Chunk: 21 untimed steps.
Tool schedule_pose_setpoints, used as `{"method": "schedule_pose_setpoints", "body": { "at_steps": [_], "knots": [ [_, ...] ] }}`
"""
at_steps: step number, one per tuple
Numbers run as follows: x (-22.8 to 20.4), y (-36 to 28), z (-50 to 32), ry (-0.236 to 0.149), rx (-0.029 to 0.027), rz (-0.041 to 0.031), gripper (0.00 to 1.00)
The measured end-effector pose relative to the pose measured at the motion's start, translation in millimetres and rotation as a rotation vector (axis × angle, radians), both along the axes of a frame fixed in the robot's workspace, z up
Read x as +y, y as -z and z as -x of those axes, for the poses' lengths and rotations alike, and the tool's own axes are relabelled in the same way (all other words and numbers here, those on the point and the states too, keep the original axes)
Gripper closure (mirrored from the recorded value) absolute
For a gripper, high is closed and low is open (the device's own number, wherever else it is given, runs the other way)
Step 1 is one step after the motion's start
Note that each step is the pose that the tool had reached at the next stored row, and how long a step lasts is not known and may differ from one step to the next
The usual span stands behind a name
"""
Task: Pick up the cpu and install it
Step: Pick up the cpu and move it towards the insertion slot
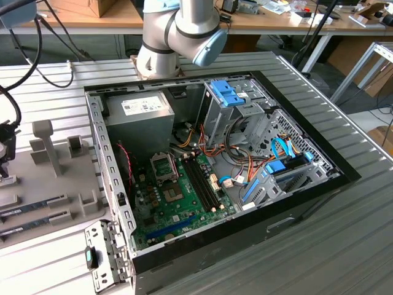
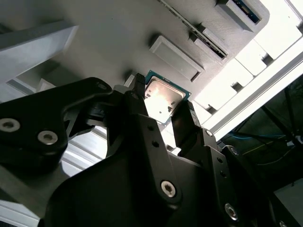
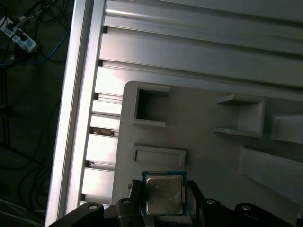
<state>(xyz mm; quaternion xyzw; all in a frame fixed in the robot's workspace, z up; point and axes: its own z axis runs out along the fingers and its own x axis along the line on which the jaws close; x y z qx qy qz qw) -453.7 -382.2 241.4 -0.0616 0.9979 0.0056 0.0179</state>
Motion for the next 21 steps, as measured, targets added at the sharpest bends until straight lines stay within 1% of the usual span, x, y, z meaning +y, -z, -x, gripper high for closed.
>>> {"method": "schedule_pose_setpoints", "body": {
  "at_steps": [9, 21],
  "knots": [
    [0.0, -5.6, 0.0, 0.000, 0.0000, 0.0000, 0.53],
    [0.0, -17.2, 0.0, 0.000, 0.0001, 0.0000, 0.53]
  ]
}}
